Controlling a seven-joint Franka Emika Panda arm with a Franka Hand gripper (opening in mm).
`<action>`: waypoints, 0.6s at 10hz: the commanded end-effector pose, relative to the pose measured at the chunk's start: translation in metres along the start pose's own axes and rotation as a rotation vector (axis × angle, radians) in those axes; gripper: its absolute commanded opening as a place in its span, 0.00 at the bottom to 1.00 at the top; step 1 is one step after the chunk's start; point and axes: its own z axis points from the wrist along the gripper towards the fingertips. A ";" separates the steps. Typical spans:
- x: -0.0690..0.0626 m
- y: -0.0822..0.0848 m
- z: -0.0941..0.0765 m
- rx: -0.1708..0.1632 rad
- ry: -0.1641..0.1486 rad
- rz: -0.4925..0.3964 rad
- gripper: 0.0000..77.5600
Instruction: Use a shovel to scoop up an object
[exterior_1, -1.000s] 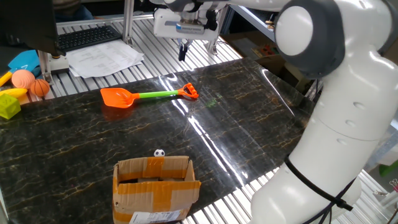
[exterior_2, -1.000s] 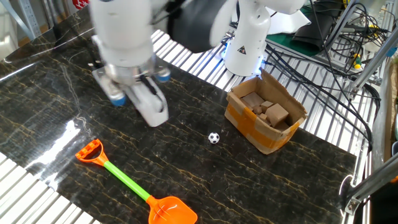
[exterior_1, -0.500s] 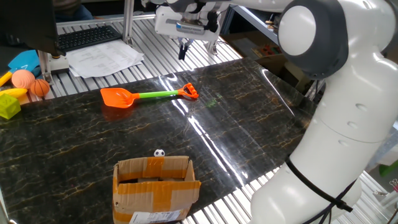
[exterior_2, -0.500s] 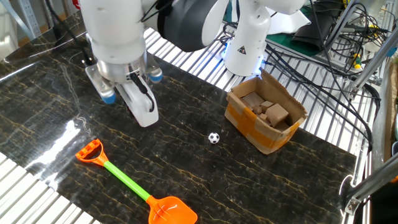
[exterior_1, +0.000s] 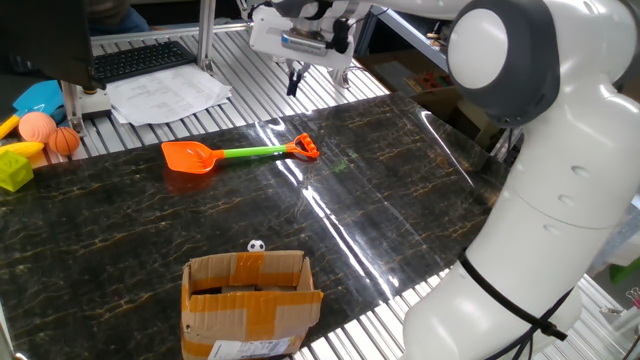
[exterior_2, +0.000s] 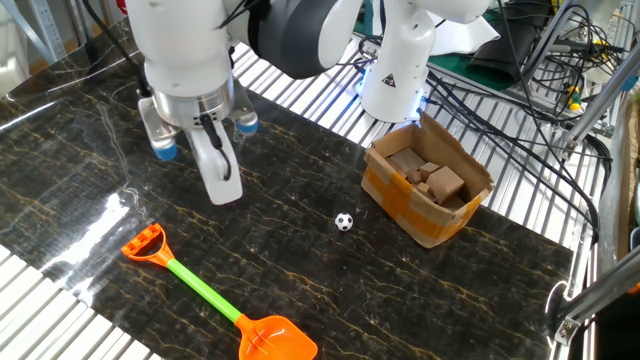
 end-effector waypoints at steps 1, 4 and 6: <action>-0.001 0.000 -0.001 0.012 0.027 0.198 0.00; -0.001 0.000 -0.001 -0.009 0.024 0.283 0.00; -0.018 -0.007 0.010 -0.026 0.023 0.357 0.00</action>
